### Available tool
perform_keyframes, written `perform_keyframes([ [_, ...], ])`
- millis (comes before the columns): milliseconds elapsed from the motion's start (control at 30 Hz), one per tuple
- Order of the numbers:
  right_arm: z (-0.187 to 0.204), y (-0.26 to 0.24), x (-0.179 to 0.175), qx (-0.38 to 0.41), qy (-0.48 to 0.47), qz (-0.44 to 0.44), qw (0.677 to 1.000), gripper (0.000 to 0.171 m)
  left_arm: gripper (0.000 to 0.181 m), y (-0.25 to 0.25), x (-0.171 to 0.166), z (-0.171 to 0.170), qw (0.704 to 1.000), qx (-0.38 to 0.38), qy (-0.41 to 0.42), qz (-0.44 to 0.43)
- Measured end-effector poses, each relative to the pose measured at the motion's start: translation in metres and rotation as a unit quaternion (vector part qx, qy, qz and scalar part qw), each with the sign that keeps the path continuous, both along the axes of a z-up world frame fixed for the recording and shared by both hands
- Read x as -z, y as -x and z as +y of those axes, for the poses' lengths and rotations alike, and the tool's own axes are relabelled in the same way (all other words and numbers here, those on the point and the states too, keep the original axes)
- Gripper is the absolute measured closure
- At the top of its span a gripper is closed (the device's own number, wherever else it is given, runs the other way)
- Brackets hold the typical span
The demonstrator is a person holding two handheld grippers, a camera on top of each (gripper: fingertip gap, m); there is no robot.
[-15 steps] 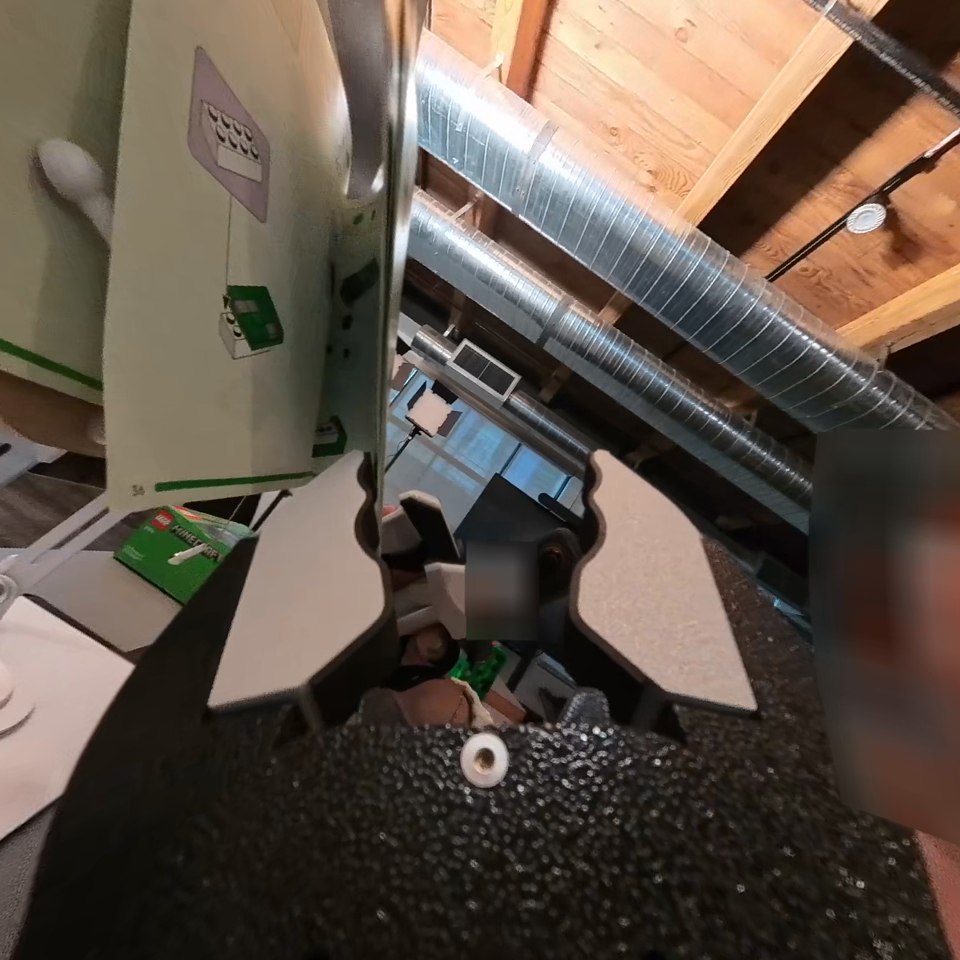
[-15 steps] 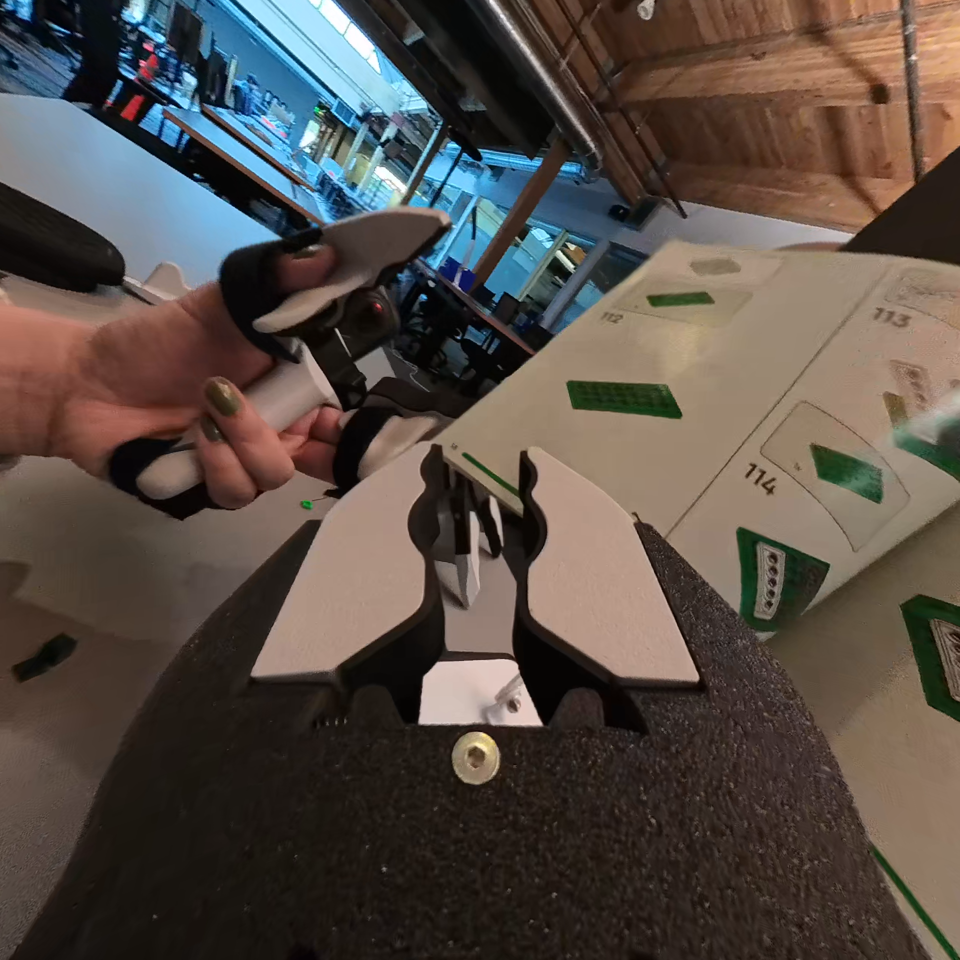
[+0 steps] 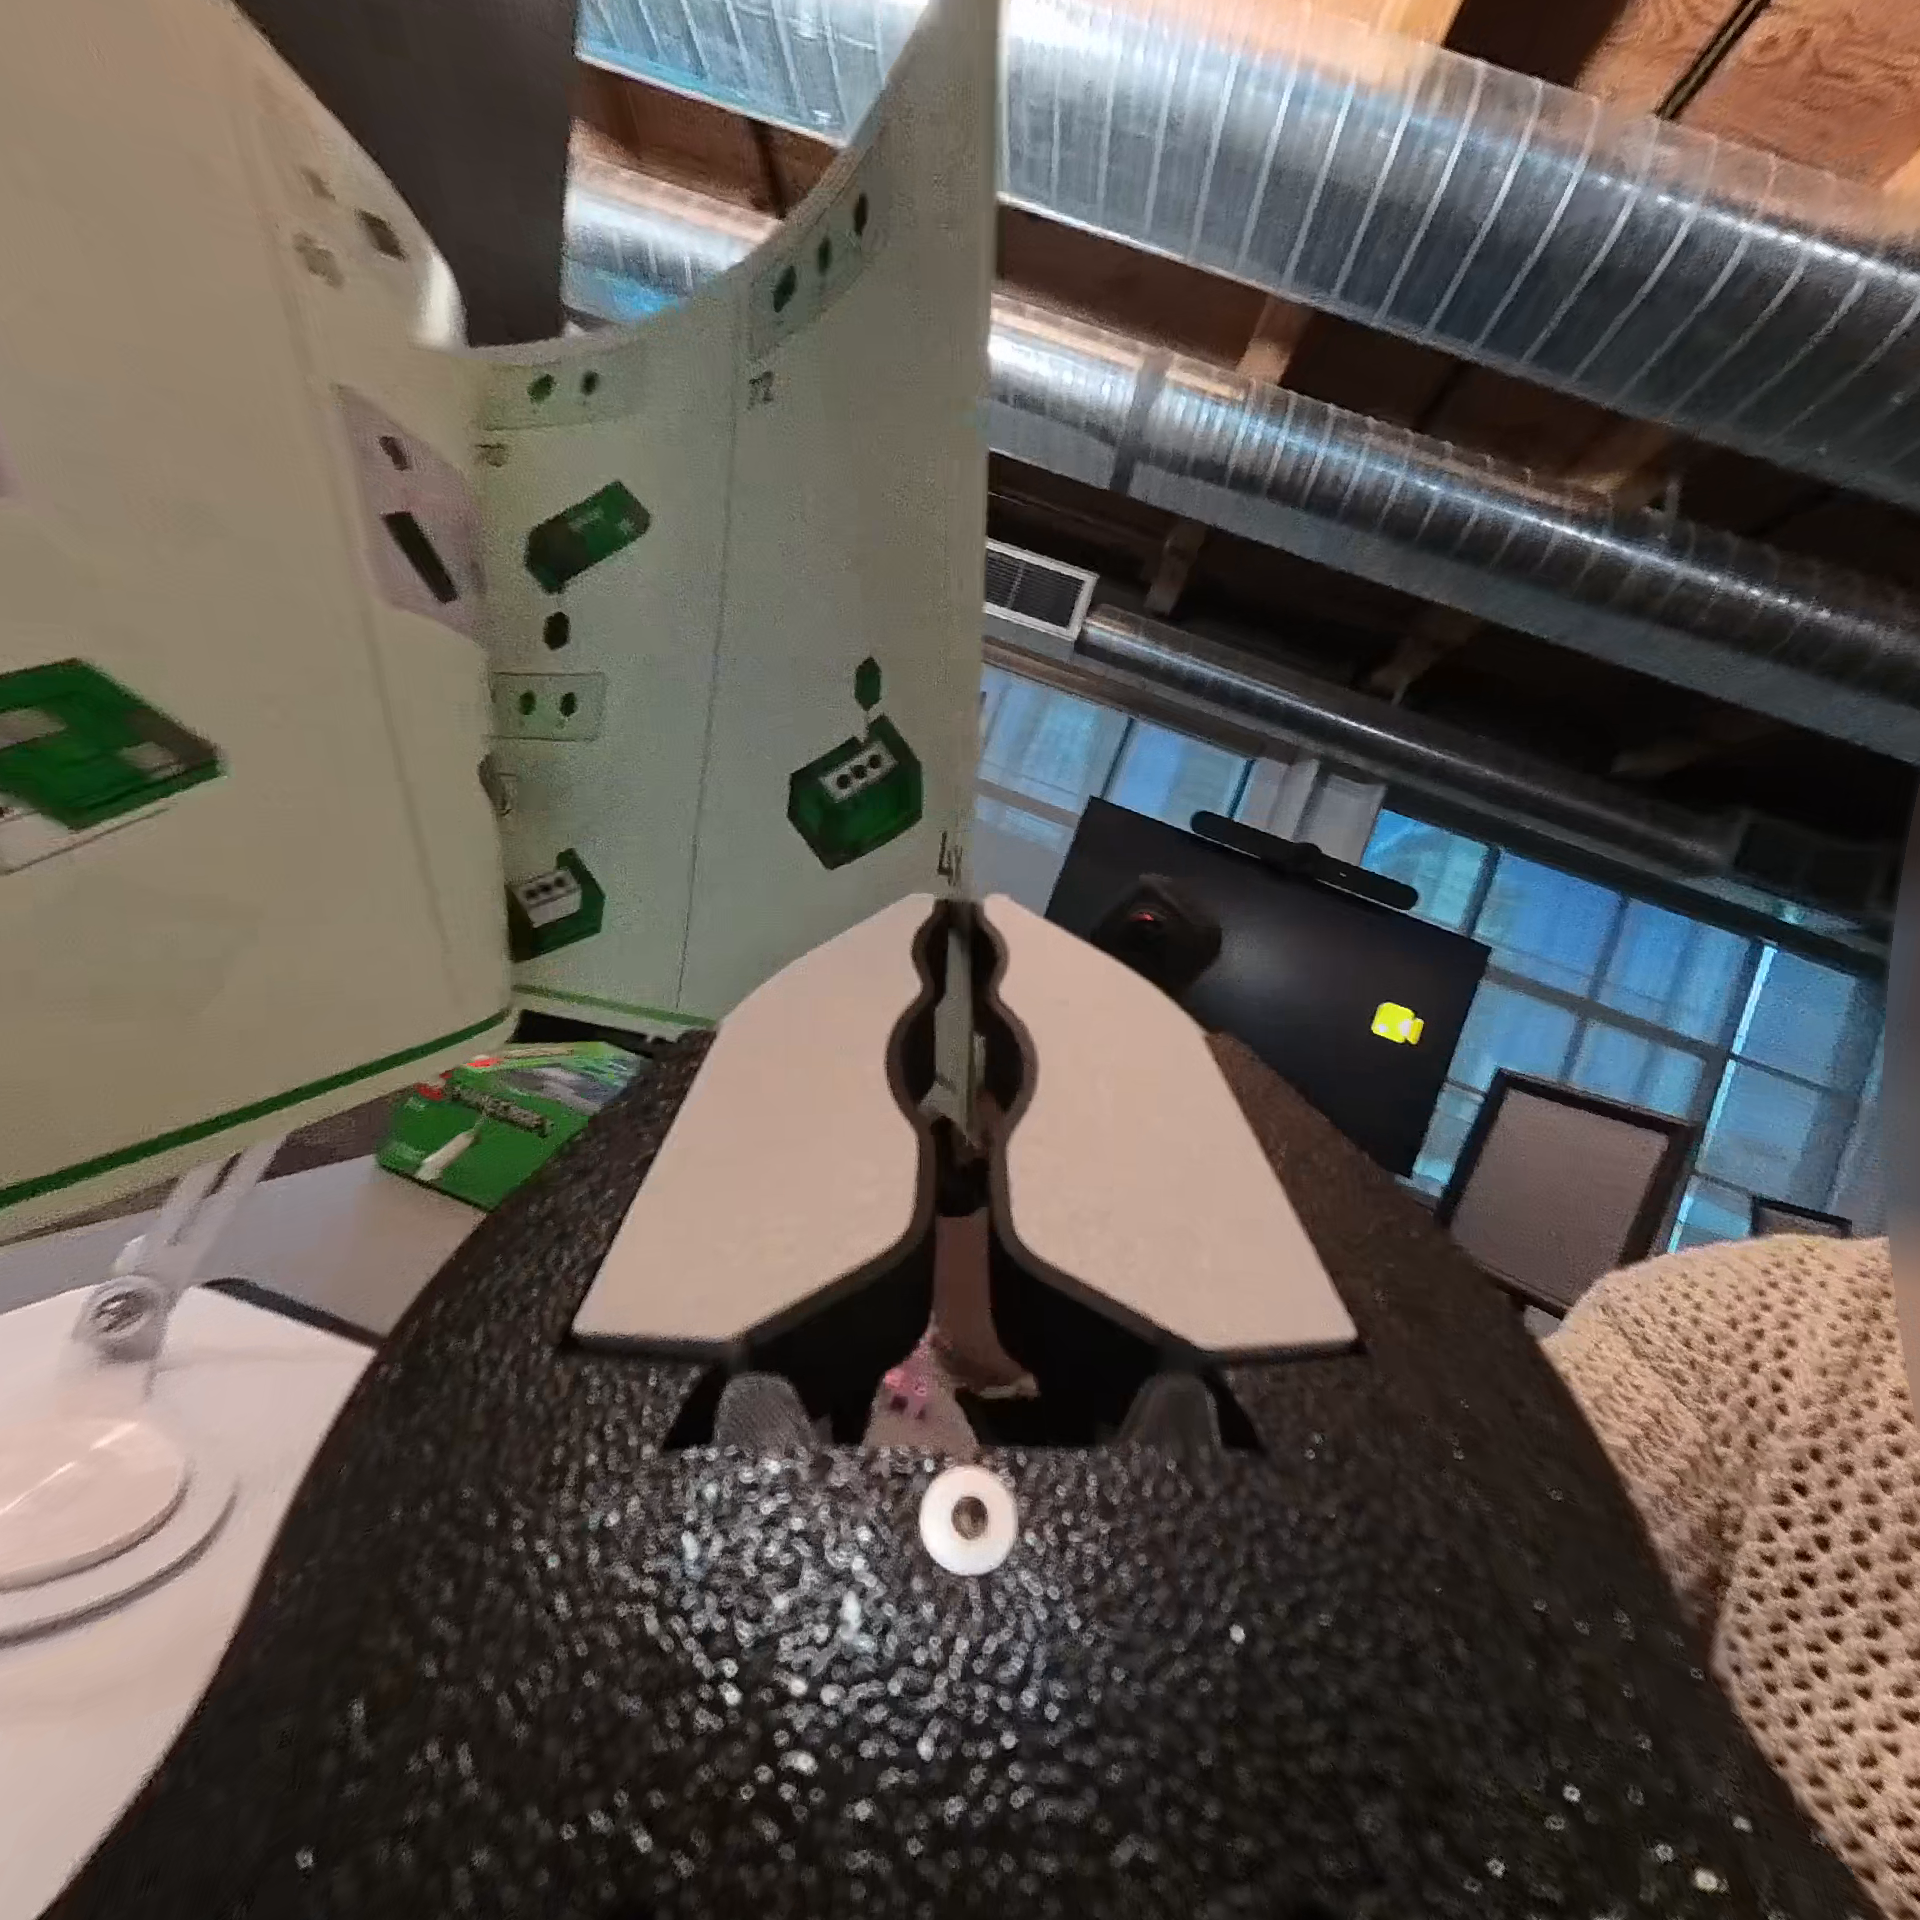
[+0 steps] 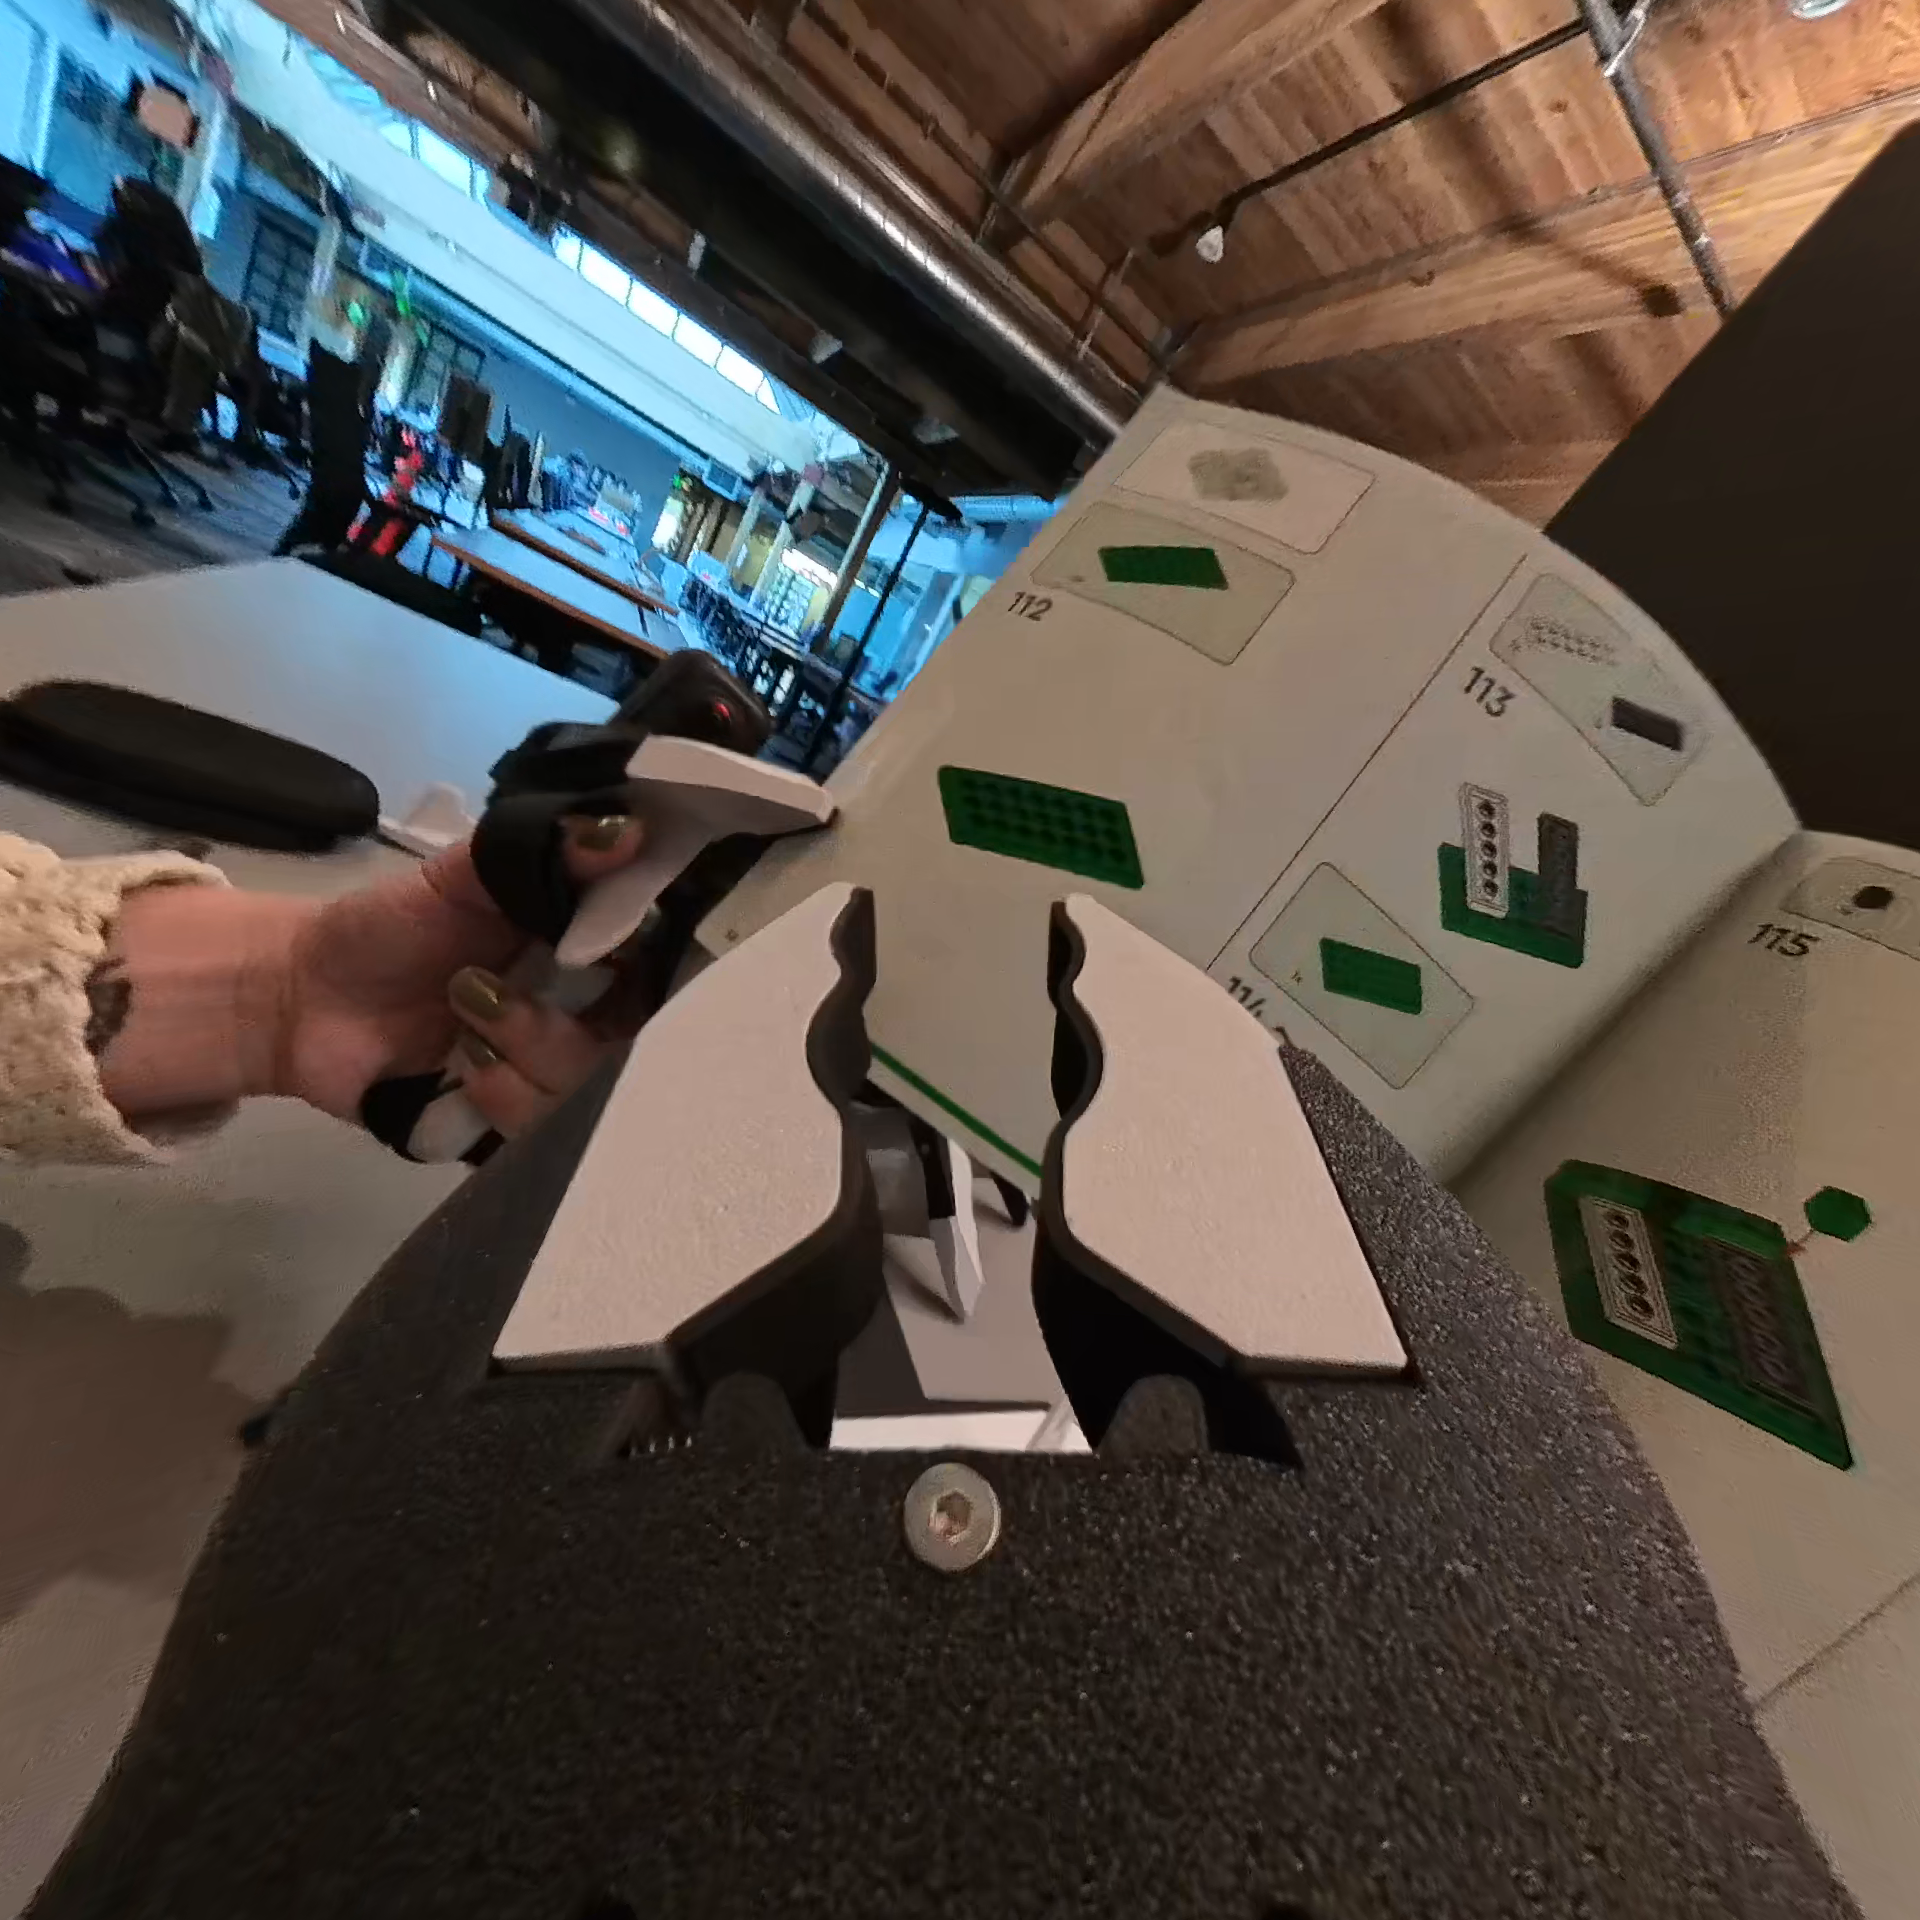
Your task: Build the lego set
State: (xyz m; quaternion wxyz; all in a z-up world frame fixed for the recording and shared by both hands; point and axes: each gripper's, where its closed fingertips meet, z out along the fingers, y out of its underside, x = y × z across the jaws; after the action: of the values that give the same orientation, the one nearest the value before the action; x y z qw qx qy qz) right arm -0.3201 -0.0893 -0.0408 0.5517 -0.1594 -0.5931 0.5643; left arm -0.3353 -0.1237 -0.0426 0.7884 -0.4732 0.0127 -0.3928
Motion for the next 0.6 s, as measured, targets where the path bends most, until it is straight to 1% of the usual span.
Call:
perform_keyframes([
  [33, 0.001, -0.004, -0.004, -0.007, 0.012, 0.002, 1.0, 0.139, 0.18, -0.004, -0.001, 0.0, 1.0, 0.006, -0.001, 0.003],
  [133, 0.001, -0.009, -0.008, -0.026, 0.029, -0.017, 0.999, 0.133, 0.179, -0.014, -0.001, 0.004, 1.0, 0.011, 0.002, 0.025],
  [300, -0.003, -0.008, -0.005, -0.042, 0.034, -0.054, 0.997, 0.122, 0.17, -0.027, -0.004, 0.002, 0.998, 0.044, -0.008, 0.032],
  [433, -0.007, -0.008, -0.002, -0.058, 0.037, -0.068, 0.995, 0.121, 0.176, -0.032, -0.006, 0.001, 0.998, 0.047, -0.011, 0.041],
  [600, -0.005, -0.008, 0.0, -0.077, 0.063, -0.08, 0.992, 0.12, 0.175, -0.032, -0.007, 0.002, 0.998, 0.042, -0.009, 0.041],
])
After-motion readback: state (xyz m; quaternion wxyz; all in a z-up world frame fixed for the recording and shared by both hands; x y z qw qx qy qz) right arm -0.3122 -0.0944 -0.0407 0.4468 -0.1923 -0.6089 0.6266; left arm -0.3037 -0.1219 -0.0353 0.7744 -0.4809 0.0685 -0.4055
